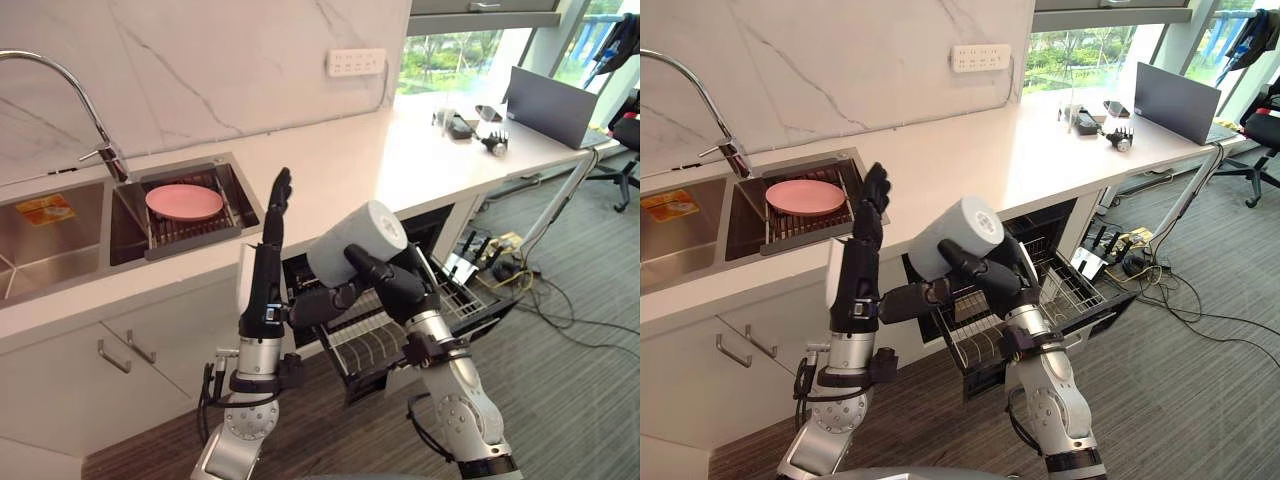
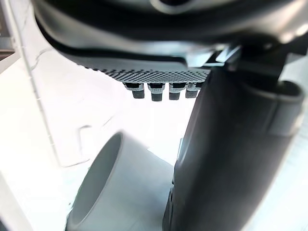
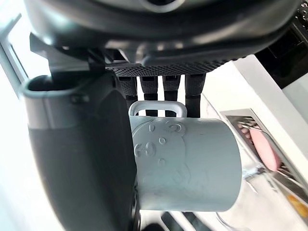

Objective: Walk over to the sink, pick up the cup, carry it to the dishwasher, place the cup inside the dishwasher, then close the dishwasher door

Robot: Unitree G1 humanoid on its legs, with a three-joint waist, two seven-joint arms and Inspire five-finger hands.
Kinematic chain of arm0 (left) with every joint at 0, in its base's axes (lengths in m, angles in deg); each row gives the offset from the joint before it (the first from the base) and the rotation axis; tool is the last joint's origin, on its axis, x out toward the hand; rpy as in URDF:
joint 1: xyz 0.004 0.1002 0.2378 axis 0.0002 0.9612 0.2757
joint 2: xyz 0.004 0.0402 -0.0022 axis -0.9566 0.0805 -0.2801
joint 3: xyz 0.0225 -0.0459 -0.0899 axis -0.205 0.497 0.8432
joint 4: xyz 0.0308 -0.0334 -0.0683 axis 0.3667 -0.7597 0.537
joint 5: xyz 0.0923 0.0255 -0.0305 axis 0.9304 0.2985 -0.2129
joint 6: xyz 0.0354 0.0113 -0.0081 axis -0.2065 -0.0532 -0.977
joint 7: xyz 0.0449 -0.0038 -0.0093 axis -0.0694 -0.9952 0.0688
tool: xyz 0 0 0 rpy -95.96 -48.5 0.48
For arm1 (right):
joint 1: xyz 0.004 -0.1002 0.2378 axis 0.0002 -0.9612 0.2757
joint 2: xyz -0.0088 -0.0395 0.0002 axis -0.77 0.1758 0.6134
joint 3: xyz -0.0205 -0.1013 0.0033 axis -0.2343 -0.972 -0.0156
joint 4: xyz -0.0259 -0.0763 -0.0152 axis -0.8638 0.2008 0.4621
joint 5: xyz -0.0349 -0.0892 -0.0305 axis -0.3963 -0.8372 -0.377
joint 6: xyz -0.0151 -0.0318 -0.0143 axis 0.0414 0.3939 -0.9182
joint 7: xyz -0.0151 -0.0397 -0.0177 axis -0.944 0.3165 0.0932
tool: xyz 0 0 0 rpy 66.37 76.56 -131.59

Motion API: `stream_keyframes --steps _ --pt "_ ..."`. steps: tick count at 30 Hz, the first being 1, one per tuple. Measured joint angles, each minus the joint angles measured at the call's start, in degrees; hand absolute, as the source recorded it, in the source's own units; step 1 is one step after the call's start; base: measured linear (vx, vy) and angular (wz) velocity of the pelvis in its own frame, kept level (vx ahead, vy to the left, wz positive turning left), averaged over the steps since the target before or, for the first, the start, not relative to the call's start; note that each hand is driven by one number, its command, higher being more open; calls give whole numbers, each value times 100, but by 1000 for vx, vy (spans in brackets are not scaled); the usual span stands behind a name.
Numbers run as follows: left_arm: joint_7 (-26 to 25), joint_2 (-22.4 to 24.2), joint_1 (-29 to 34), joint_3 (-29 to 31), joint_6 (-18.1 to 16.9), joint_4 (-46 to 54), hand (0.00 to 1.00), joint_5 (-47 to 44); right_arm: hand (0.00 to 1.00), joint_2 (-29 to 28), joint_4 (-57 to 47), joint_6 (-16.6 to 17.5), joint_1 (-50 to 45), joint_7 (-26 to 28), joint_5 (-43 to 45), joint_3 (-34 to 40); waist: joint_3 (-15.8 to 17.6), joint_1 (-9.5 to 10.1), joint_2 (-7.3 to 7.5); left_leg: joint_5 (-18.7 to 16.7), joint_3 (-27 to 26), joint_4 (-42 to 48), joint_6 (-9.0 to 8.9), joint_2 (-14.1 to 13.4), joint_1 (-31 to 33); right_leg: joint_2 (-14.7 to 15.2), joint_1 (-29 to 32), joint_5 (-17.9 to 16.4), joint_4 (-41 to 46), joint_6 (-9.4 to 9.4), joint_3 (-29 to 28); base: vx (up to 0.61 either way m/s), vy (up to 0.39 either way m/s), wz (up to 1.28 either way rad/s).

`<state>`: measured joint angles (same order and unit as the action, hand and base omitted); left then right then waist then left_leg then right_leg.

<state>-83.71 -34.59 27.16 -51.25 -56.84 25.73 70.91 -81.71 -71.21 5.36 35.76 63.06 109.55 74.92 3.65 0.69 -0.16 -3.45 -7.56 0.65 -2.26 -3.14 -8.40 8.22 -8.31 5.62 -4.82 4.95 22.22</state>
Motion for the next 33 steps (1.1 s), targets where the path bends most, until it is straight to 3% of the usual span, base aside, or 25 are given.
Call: stream_keyframes --steps 4,9,16,20,24,29,33 --pt "-276 131 -2 264 -394 336 100 -93 0 -2 256 37 -147 -229 356 274 -2 0 -3 19 14 -38 2 7 -11 5 -1 0 0 1 12 0 0 1" --pt "-232 111 119 421 -397 301 100 -264 0 -36 253 304 -146 -365 406 593 -5 -5 2 22 30 -38 4 10 -14 8 -10 0 0 2 25 0 0 0" --pt "280 77 493 711 13 -120 100 -813 0 52 270 297 -146 -533 -89 1199 0 -3 10 35 96 -54 8 15 34 17 -2 -2 -1 5 95 -12 4 5" --pt "489 -67 826 949 260 -837 100 -506 0 593 701 152 -39 -422 -928 1473 16 2 42 53 187 -64 6 23 109 25 20 -7 -1 13 183 -12 5 12" --pt "425 -121 1021 1236 473 -1348 100 -370 0 988 1469 -103 216 -319 -1249 1526 15 26 46 93 291 -62 0 24 201 25 50 -12 -1 19 302 -6 -2 15" --pt "97 14 1226 1961 706 -1622 100 -501 0 1224 2014 -361 306 -184 -1839 1501 17 217 50 174 569 -50 -2 49 354 44 41 -15 0 21 571 -12 -1 29" --pt "71 -25 1350 2092 805 -2115 100 -596 0 1397 2610 -508 580 -147 -2449 1303 17 348 49 301 828 -84 32 142 463 111 30 -31 -1 43 825 -41 14 35"
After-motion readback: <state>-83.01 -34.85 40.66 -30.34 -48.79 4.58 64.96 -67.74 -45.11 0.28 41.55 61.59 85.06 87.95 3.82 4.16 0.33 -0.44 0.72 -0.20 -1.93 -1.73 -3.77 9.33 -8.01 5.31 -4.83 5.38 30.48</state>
